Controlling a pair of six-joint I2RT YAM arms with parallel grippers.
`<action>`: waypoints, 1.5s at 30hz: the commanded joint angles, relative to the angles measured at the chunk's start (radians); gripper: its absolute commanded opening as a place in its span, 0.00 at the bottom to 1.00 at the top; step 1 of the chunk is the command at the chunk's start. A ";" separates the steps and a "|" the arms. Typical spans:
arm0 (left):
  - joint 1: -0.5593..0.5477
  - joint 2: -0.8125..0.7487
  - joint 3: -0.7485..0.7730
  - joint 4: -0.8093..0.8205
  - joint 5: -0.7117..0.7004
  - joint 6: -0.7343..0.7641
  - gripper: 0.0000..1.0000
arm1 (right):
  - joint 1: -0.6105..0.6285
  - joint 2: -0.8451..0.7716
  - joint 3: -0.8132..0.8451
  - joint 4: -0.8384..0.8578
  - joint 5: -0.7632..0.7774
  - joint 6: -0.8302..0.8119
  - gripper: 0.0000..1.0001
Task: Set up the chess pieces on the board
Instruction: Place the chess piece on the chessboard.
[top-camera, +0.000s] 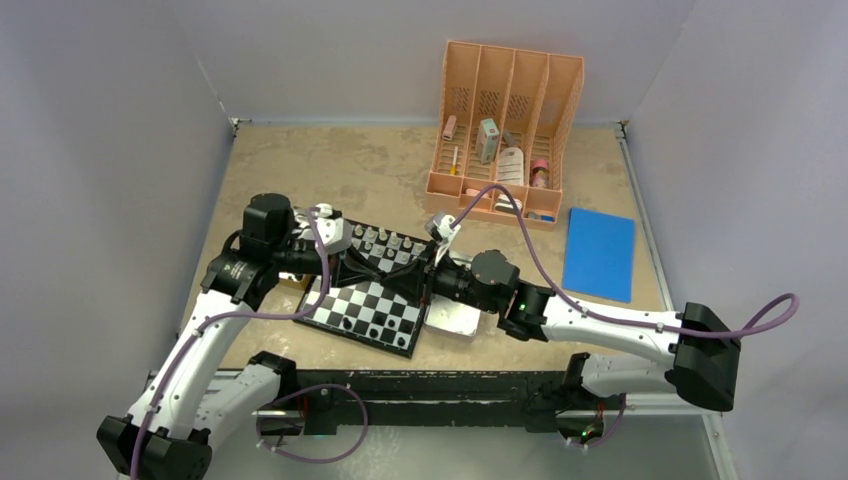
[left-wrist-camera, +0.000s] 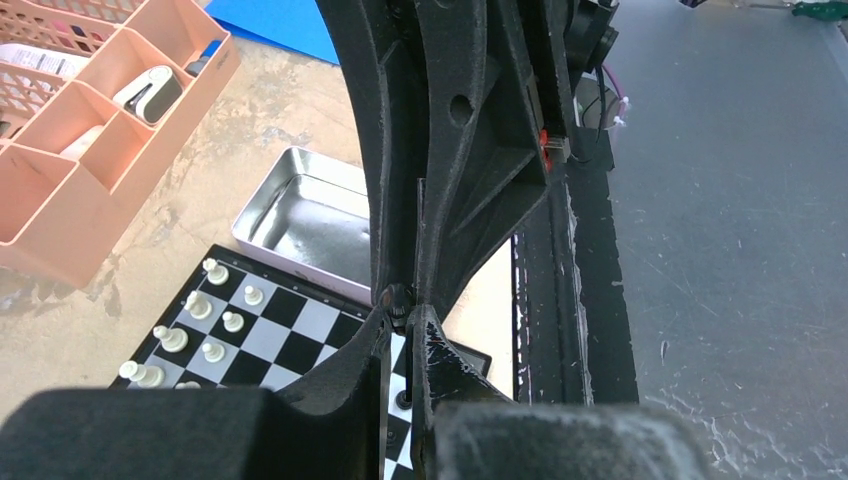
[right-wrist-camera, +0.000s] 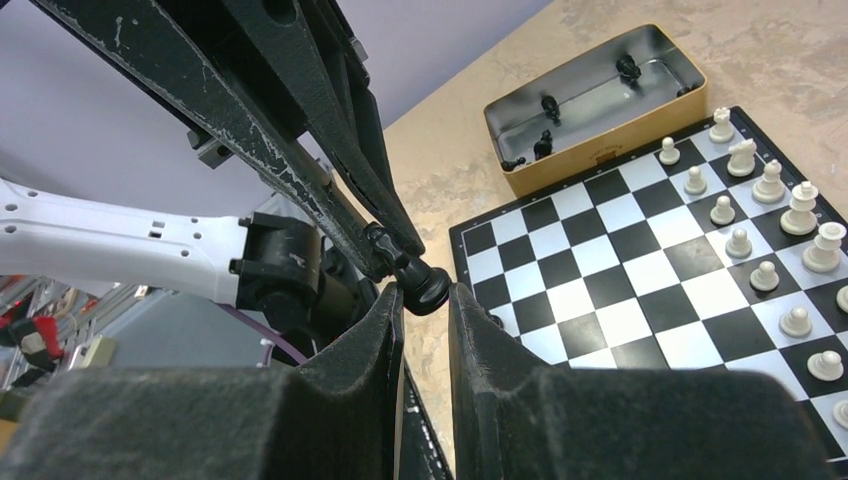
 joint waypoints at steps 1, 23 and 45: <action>-0.002 -0.032 0.011 0.068 -0.004 -0.049 0.00 | -0.002 -0.017 0.045 0.015 0.018 0.003 0.22; -0.046 -0.094 -0.125 0.195 -0.518 -0.588 0.00 | -0.002 -0.532 -0.029 -0.337 0.546 0.056 0.99; -0.718 -0.016 -0.422 0.297 -1.269 -1.021 0.00 | -0.002 -0.514 -0.038 -0.366 0.583 0.001 0.99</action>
